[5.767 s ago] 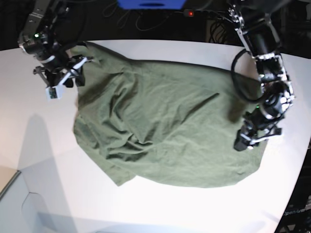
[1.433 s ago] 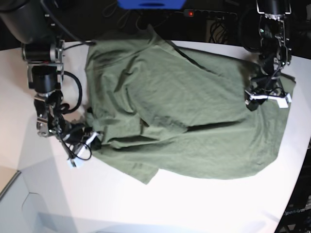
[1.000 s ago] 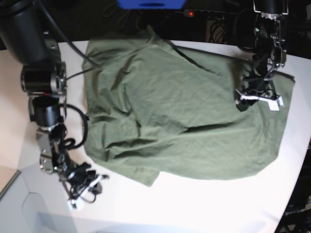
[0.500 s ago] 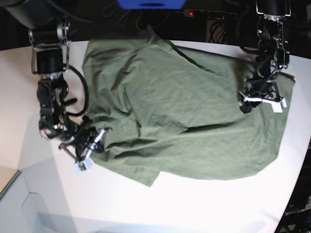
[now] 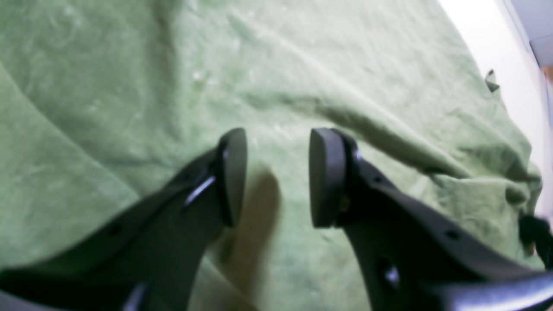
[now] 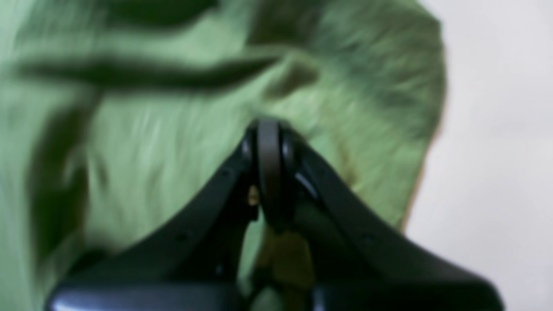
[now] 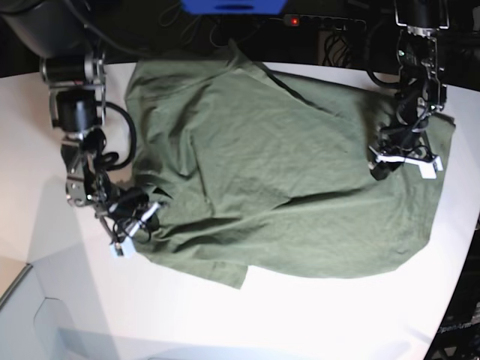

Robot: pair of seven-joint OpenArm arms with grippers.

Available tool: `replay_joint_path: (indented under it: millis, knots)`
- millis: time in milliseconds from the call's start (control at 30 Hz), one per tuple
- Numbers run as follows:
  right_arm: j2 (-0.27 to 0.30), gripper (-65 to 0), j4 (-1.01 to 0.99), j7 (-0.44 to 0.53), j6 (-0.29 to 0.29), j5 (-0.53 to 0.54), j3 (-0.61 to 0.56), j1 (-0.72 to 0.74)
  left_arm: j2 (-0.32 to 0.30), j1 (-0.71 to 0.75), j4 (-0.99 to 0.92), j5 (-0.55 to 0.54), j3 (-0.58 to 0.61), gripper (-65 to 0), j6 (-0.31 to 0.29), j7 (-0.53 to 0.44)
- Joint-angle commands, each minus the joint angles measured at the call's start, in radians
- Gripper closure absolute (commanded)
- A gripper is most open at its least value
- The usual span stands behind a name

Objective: Layout the t-shirt on the table in an organized manner, then fold the t-shirt properly
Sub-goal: 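Grasp the t-shirt hem with the right gripper and drag it to flatten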

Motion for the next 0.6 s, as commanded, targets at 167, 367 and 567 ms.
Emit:
replay_joint_path:
  millis: [167, 367, 567]
  knots:
    - [-0.006, 0.0, -0.279, 0.160, -0.010, -0.024, 0.001, 0.212, -0.008, 0.003, 0.040, -0.014, -0.005, -23.8, -0.009, -0.018]
    - [0.005, 0.0, -0.278, 0.196, -0.011, -0.026, 0.000, 0.329, -0.008, 0.005, 0.120, -0.014, -0.005, -23.8, -0.009, -0.018]
    - [0.065, 0.0, -0.276, 0.115, -0.013, -0.024, 0.000, 0.359, -0.011, 0.005, 0.162, -0.014, -0.005, -23.8, -0.009, -0.018]
